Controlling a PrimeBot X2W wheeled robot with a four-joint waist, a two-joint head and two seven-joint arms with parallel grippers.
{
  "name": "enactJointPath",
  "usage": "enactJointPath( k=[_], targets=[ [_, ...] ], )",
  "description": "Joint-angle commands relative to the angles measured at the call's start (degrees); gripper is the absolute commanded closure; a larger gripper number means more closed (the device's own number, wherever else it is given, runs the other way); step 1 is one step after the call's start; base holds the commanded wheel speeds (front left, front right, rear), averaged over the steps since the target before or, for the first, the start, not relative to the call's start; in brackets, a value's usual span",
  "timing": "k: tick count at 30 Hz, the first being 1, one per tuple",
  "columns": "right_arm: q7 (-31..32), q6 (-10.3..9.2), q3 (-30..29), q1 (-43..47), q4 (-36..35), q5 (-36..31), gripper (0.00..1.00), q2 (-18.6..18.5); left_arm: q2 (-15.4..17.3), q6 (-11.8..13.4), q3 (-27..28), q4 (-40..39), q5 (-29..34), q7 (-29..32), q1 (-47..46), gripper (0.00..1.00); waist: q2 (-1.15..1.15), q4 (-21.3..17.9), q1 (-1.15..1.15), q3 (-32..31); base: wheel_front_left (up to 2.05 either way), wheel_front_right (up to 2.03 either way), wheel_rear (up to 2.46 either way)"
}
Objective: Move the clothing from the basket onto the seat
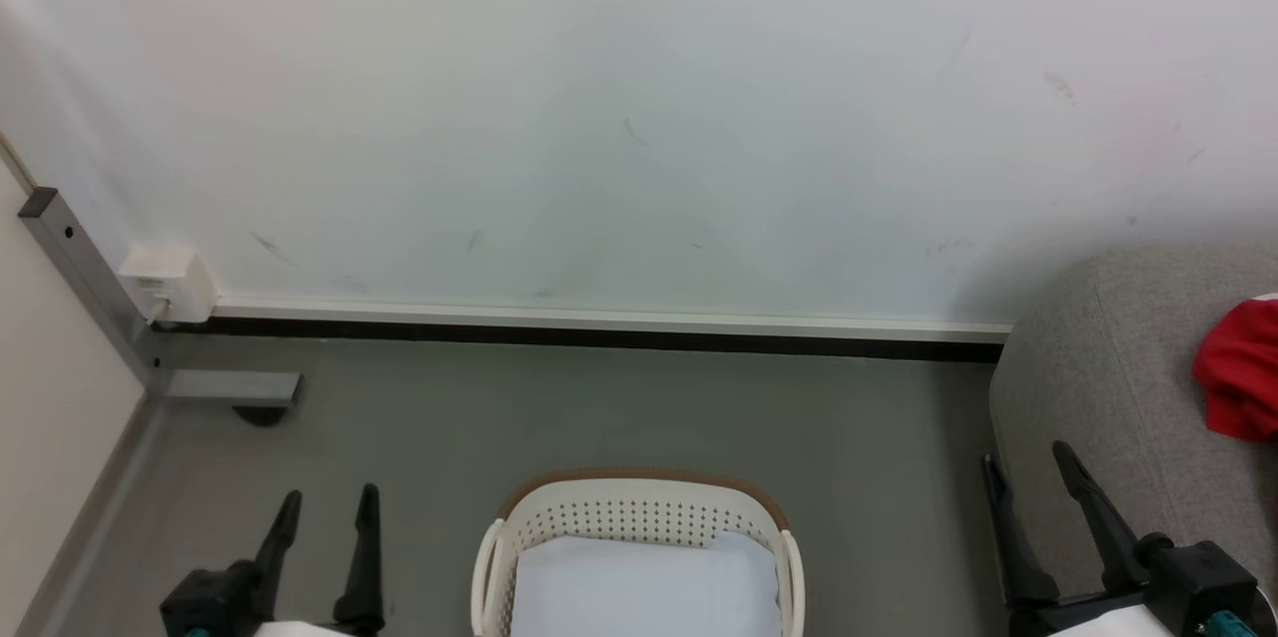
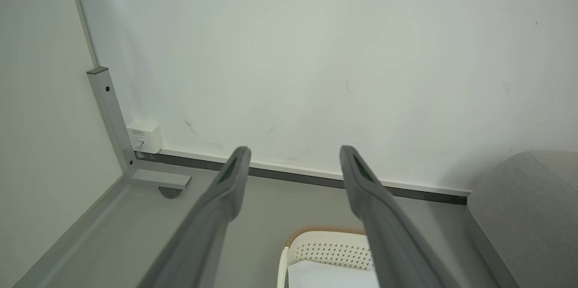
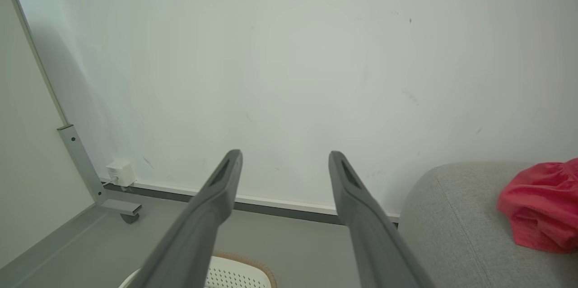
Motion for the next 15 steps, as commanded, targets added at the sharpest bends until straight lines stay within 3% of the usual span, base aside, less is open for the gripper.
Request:
enactJointPath(
  k=[1,4,5,10,15],
  targets=[
    [-0.2,-0.13,0.1,-0.2,0.0,0.7,0.0,0.0,-0.4,-0.4,0.7,0.1,0.8,0.0,0.4,0.0,0.0,0.0,0.0,0.0,0.0,0.0,0.0],
    [-0.2,-0.13,0.3,-0.2,0.1,0.8,0.0,-0.1,-0.7,-0.9,1.4,0.4,1.2,0.0,0.3,0.0,0.0,0.0,0.0,0.0,0.0,0.0,0.0],
    [0.0,0.01,0.3,0.0,0.1,0.3,1.0,0.0,-1.0,-0.7,1.1,0.5,0.4,0.0,0.0,1.0,0.0,0.0,0.0,0.0,0.0,0.0,0.0],
    [0.4,0.01,0.4,1.0,1.3,1.4,1.0,0.2,-1.4,-0.8,1.3,2.2,-0.8,0.6,0.4,1.0,0.0,0.0,0.0,0.0,0.0,0.0,0.0],
    [1.9,0.0,-0.7,0.8,1.1,6.7,1.0,0.4,-1.5,-1.0,2.0,2.1,-6.4,2.5,-0.1,1.0,0.0,-0.1,0.0,0.1,0.0,0.0,0.0]
  ],
)
